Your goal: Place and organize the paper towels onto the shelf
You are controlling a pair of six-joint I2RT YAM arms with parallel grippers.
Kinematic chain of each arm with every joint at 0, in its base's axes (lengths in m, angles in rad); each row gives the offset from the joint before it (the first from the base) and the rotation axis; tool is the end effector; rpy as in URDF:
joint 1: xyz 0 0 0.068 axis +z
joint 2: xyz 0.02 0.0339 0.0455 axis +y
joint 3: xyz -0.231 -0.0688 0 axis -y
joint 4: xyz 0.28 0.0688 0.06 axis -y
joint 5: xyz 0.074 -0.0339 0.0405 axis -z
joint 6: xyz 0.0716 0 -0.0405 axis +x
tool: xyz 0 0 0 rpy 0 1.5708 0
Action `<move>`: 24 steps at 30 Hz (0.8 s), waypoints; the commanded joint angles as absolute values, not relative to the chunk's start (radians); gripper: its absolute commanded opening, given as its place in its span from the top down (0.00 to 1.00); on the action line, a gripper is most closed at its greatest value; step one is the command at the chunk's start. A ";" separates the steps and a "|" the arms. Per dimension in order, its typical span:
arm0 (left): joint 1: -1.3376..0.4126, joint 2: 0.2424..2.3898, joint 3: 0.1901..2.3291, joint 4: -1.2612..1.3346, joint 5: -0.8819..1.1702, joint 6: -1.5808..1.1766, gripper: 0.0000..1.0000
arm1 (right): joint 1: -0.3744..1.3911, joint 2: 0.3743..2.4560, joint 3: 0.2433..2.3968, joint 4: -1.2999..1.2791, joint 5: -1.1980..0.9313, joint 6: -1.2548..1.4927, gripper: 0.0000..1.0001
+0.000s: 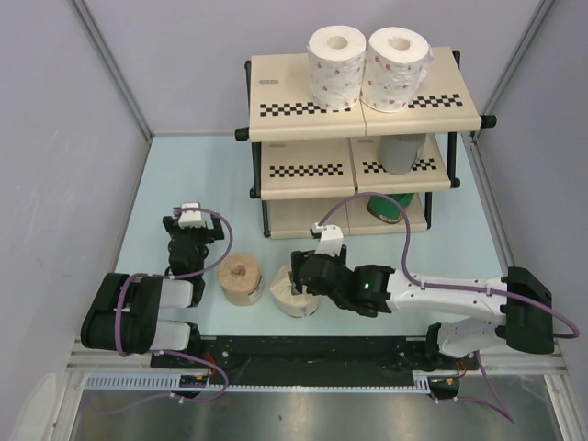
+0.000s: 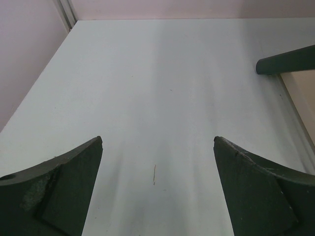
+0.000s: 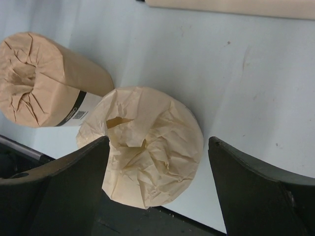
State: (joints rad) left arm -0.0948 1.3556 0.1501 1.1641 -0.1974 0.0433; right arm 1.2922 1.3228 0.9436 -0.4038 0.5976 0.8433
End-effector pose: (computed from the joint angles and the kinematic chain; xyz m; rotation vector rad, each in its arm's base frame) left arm 0.2709 -0.0117 0.0931 -0.0414 1.6122 0.1193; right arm 0.1322 0.3158 0.1956 -0.2167 2.2247 0.4781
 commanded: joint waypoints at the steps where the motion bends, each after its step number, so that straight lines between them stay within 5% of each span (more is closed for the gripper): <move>1: -0.091 1.342 0.163 1.201 -0.176 0.038 0.00 | 1.285 1.348 0.942 -0.380 0.545 0.853 0.14; 24: -0.091 1.341 0.163 1.201 -0.176 0.037 0.00 | 1.272 1.450 0.943 -0.463 0.512 0.904 0.26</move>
